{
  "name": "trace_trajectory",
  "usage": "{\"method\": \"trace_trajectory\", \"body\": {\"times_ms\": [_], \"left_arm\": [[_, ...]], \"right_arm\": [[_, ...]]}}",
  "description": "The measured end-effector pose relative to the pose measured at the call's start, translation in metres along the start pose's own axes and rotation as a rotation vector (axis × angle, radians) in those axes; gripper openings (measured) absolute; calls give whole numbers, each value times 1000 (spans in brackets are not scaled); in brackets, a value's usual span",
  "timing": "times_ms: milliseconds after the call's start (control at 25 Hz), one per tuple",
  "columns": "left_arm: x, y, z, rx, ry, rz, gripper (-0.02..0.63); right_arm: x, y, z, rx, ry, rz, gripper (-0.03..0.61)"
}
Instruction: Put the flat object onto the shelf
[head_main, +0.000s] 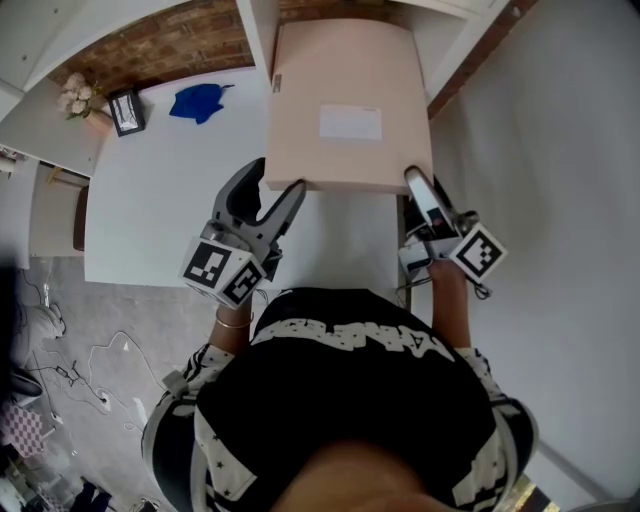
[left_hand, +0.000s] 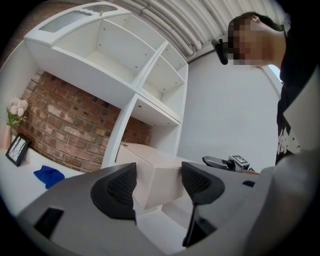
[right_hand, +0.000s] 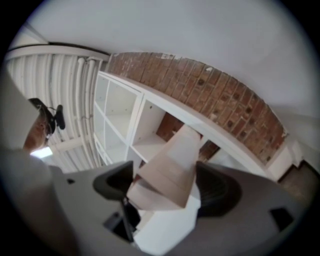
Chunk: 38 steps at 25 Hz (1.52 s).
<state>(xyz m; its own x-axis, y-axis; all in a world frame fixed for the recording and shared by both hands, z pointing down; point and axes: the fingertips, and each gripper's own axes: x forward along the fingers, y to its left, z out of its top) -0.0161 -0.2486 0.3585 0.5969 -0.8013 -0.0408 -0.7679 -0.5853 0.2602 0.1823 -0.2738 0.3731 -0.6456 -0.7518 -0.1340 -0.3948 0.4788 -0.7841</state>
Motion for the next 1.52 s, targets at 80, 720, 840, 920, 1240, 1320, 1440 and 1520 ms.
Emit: {"method": "trace_trajectory", "body": {"times_ms": [80, 720, 840, 920, 1240, 1320, 1440, 1520], "left_arm": [[1, 0, 2, 1, -5, 0, 307], [14, 7, 4, -18, -9, 5, 307], [14, 9, 6, -19, -16, 0, 307], [15, 10, 8, -18, -16, -1, 307], [24, 17, 9, -24, -13, 0, 307], [27, 20, 9, -22, -8, 1, 307], [31, 24, 9, -22, -3, 1, 307], [33, 27, 10, -23, -4, 1, 307]], "right_arm": [[-4, 2, -2, -38, 13, -2, 380], [-7, -1, -6, -213, 82, -67, 370], [-6, -2, -4, -229, 79, -78, 319], [-6, -3, -4, -229, 80, -85, 310], [2, -9, 1, -240, 77, -113, 301], [4, -10, 2, -242, 79, -118, 299], [10, -12, 3, -249, 80, -118, 299], [13, -12, 4, -251, 79, -122, 298]]}}
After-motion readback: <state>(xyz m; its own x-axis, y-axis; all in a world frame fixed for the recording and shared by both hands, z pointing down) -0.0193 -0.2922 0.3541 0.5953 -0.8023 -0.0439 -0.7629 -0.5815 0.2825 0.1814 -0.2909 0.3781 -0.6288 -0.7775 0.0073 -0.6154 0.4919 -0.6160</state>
